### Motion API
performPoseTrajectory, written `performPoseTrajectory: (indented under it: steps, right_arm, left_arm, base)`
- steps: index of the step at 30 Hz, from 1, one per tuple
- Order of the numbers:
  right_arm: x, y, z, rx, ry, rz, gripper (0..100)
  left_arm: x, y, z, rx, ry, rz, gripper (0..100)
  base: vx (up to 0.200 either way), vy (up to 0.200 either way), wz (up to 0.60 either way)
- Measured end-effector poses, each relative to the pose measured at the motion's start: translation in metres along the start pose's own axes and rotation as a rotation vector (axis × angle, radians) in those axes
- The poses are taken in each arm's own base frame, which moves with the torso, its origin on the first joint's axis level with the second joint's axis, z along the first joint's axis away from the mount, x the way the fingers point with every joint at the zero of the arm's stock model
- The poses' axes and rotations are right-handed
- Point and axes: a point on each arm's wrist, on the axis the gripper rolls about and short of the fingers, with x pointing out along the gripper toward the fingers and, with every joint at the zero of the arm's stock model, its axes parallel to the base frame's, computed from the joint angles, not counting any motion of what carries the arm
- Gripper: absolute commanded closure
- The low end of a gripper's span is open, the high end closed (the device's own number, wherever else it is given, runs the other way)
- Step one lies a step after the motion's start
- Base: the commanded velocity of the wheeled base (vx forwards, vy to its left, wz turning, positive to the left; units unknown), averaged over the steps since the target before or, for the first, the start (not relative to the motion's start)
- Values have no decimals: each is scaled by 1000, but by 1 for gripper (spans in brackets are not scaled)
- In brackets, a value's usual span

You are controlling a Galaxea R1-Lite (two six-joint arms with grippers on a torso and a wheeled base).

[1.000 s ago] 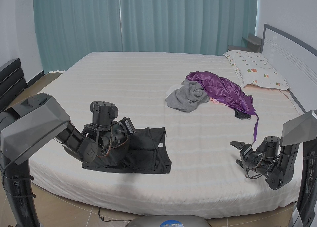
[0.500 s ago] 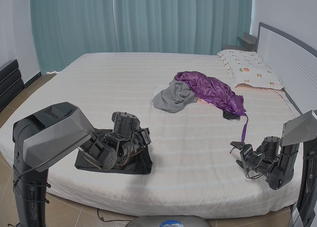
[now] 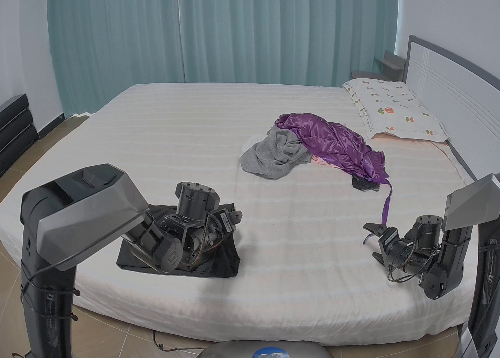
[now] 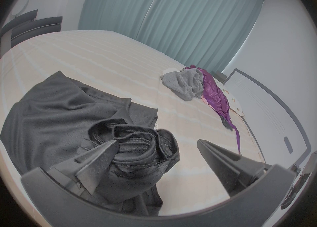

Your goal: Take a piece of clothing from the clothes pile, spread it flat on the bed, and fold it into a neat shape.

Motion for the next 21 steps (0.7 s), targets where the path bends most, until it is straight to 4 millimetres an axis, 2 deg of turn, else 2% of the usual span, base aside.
performPoseTrajectory:
  steps: [5,11,14,17,21]
  right_arm:
    - [0,0,0,0,-1,0,0]
    - [-1,0,0,-1,2,-3,0]
    - [-1,0,0,-1,1,-2,0]
    - [-1,-1,-1,-1,2,-3,0]
    - [-1,-1,0,-1,1,-3,0]
  left_arm:
    - [-20,0,13,-50,-22,-11,0]
    - [-55,7,46,-176,-65,-59,0]
    - [-68,22,60,-218,-64,-75,0]
    - [-77,41,63,-257,-32,-72,0]
    - [-85,65,61,-351,23,-64,0]
  base:
    - [0,0,0]
    - [0,0,0]
    - [0,0,0]
    - [0,0,0]
    - [0,200,0]
